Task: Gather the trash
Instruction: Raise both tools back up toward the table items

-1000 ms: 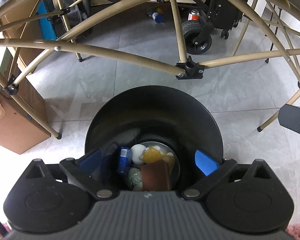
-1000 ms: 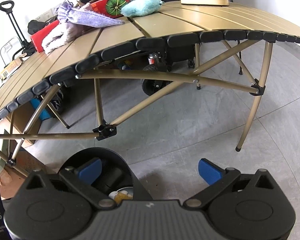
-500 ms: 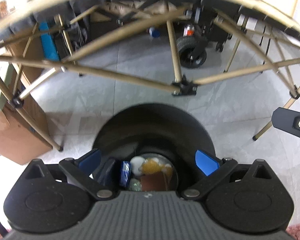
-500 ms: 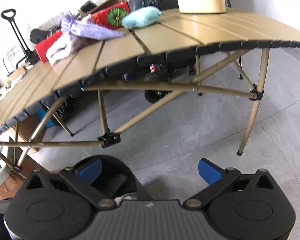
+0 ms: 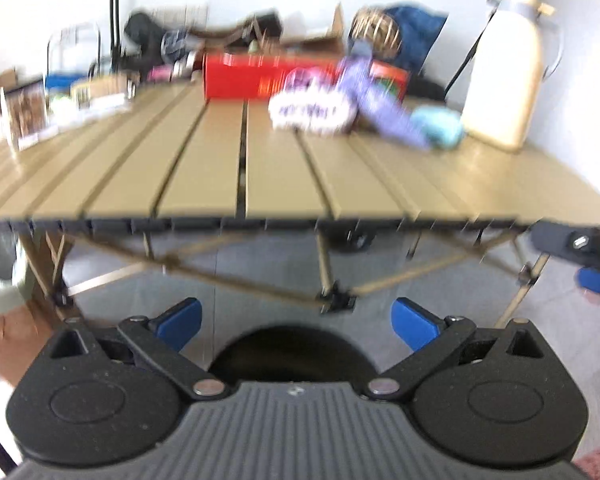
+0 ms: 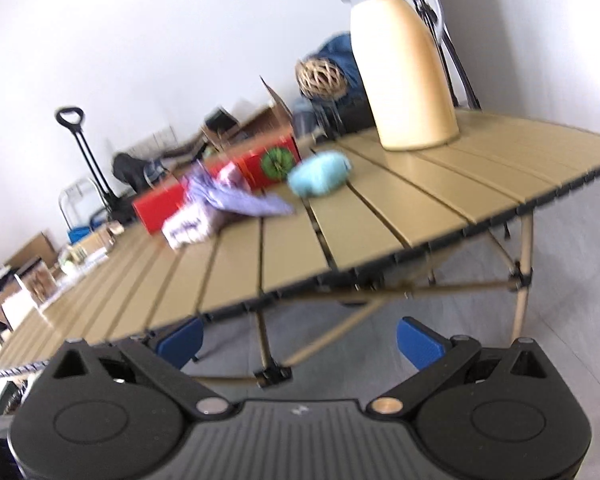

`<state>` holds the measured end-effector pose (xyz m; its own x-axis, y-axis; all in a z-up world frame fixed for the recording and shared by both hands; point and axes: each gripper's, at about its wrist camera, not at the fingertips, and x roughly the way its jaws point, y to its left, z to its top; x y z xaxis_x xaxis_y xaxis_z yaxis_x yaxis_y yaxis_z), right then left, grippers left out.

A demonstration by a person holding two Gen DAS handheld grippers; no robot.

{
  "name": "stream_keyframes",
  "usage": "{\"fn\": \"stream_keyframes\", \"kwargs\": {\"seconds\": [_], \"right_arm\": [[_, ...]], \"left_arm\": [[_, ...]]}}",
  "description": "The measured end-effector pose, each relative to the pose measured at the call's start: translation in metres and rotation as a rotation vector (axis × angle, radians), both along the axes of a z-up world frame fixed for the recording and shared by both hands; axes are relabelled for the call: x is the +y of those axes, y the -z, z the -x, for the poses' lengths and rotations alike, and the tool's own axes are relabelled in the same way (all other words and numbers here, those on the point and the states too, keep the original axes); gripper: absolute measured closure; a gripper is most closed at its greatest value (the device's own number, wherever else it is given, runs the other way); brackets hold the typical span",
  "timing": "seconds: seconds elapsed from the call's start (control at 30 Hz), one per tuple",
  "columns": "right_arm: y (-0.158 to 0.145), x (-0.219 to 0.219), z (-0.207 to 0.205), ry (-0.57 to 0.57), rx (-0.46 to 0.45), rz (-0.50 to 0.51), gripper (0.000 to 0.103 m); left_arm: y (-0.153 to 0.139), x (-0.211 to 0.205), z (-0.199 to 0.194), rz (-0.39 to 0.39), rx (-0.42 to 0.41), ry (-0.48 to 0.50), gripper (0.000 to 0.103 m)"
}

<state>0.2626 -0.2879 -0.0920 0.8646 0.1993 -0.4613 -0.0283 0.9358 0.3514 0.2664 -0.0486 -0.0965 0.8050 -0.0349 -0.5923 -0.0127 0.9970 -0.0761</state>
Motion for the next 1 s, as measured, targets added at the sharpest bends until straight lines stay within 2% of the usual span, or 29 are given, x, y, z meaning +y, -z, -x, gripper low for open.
{"fn": "stream_keyframes", "kwargs": {"seconds": [0.23,0.5,0.63,0.83,1.0], "right_arm": [[-0.018,0.015,0.000,-0.042,-0.101,0.040,0.000],[-0.054,0.034,-0.005,-0.072,-0.256,0.125,0.000],[-0.068,0.036,-0.021,-0.088,-0.301,0.101,0.000],[-0.081,0.041,-0.052,-0.074,-0.328,0.107,0.000],[-0.075,0.055,-0.092,-0.070,-0.277,0.179,0.000]], "left_arm": [[-0.037,0.003,0.009,0.012,-0.147,-0.014,0.000],[-0.066,0.017,-0.009,0.037,-0.206,-0.062,0.000],[-0.085,0.022,-0.025,0.016,-0.260,-0.086,0.000],[-0.103,0.026,-0.057,0.022,-0.308,-0.110,0.000],[-0.101,0.029,-0.089,0.018,-0.286,-0.129,0.000]]}}
